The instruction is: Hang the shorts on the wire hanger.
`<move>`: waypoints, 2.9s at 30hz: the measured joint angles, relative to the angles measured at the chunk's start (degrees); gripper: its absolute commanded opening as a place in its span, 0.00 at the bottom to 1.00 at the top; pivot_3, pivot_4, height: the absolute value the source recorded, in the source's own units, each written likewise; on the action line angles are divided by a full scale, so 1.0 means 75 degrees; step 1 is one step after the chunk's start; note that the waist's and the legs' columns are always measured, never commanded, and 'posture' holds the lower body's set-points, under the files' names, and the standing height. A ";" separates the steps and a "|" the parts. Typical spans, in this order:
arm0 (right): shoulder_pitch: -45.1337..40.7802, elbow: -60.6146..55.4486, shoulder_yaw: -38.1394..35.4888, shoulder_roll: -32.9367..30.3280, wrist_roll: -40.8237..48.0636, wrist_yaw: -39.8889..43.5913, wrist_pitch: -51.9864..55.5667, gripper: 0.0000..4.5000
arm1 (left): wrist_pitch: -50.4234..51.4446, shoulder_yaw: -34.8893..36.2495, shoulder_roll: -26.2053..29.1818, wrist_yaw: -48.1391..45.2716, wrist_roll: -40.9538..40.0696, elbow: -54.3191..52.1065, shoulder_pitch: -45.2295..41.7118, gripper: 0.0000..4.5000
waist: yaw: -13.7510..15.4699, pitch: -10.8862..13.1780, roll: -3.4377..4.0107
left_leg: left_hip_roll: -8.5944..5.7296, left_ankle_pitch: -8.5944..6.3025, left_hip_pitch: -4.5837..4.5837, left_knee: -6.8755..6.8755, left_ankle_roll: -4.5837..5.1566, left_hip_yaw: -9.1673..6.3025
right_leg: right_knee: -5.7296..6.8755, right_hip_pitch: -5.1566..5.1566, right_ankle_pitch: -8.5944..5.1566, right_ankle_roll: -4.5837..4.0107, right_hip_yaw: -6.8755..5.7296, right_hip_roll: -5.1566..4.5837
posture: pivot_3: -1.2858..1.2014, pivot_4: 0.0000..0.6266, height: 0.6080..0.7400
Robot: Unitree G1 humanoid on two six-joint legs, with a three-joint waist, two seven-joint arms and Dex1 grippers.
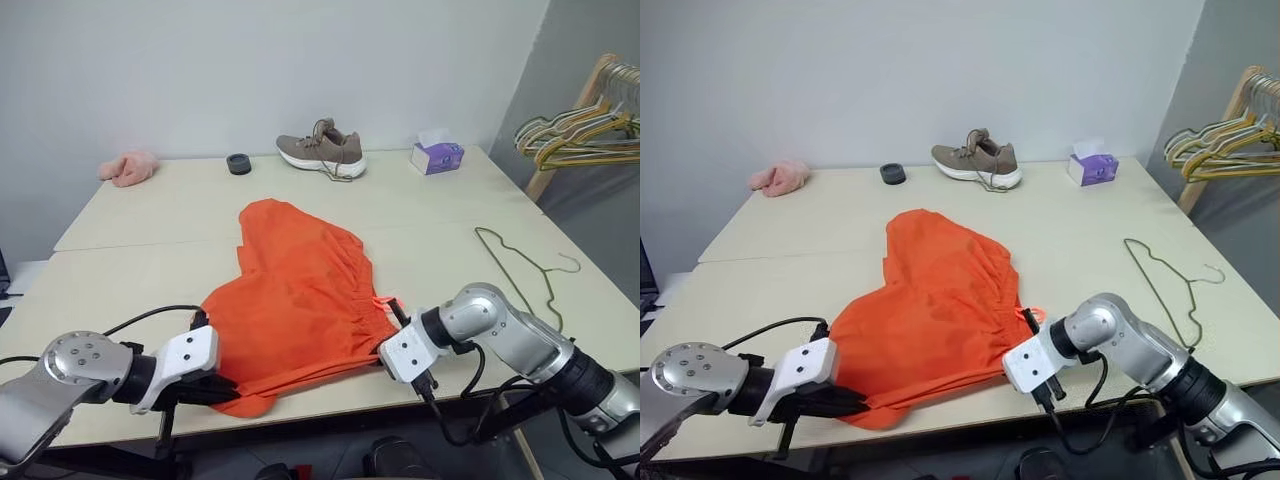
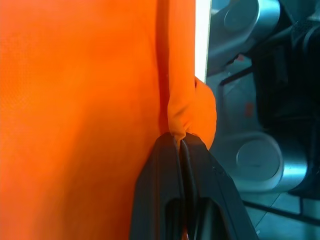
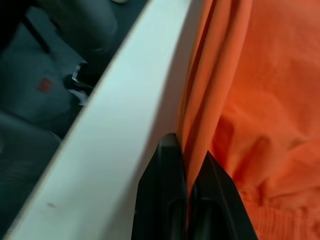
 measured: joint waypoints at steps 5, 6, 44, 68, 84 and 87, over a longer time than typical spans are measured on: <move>0.0110 -0.0096 -0.0404 -0.0271 0.0125 0.0310 0.0582 0.53 | 0.0411 0.0179 -0.0005 -0.0062 0.0030 0.0180 0.0331 0.42 | -0.0009 0.0000 -0.0003 | 0.0010 0.0000 0.0003 0.0000 0.0000 -0.0001 | -0.0003 0.0000 -0.0006 -0.0009 -0.0001 0.0007 | 0.44 0.00 1.00; 0.0141 -0.0184 -0.0406 -0.0253 0.0225 0.0395 0.0673 0.61 | 0.0483 0.0293 -0.0004 -0.0124 0.0010 0.0125 0.0403 0.50 | -0.0012 0.0001 -0.0001 | 0.0011 0.0000 0.0003 0.0000 0.0000 -0.0001 | -0.0002 0.0000 -0.0007 -0.0011 -0.0001 0.0008 | 0.44 0.00 1.00; 0.1473 0.2334 -0.7336 0.2087 0.1776 -0.7573 0.3719 1.00 | 0.1127 -0.1552 -0.4151 0.0817 -0.0397 0.1382 -0.6141 1.00 | -0.0711 -0.0072 0.0046 | -0.0020 0.0007 -0.0187 0.0001 0.0011 0.0015 | -0.0033 -0.0111 0.0040 0.0019 0.0028 0.0045 | 0.38 0.00 1.00; 0.0625 0.4963 -0.6820 0.1294 0.1871 -0.6268 0.5217 0.65 | 0.0678 -0.1873 -0.4183 -0.0138 0.0118 0.1711 -0.6608 1.00 | -0.0823 -0.0092 0.0044 | -0.0019 0.0008 -0.0121 0.0001 0.0013 0.0019 | -0.0041 -0.0047 0.0028 0.0053 0.0037 0.0051 | 0.40 0.00 1.00; 0.0727 0.5348 -0.6195 0.1119 0.1506 -0.6066 0.4654 0.01 | 0.0512 -0.0399 -0.2317 -0.0145 0.0392 0.2823 -0.5108 1.00 | -0.0733 -0.0210 -0.0090 | -0.0007 0.0007 -0.0118 0.0002 0.0013 0.0014 | -0.0058 -0.0043 0.0028 0.0053 0.0033 0.0056 | 0.40 0.00 1.00; 0.0857 0.5172 -0.5876 0.1114 0.1230 -0.6064 0.4233 0.01 | 0.0323 -0.0174 -0.2255 -0.0094 0.0484 0.3128 -0.4965 1.00 | -0.0669 -0.0216 -0.0104 | -0.0009 0.0007 -0.0118 0.0006 0.0015 0.0020 | -0.0059 -0.0046 0.0029 0.0054 0.0041 0.0050 | 0.40 0.00 1.00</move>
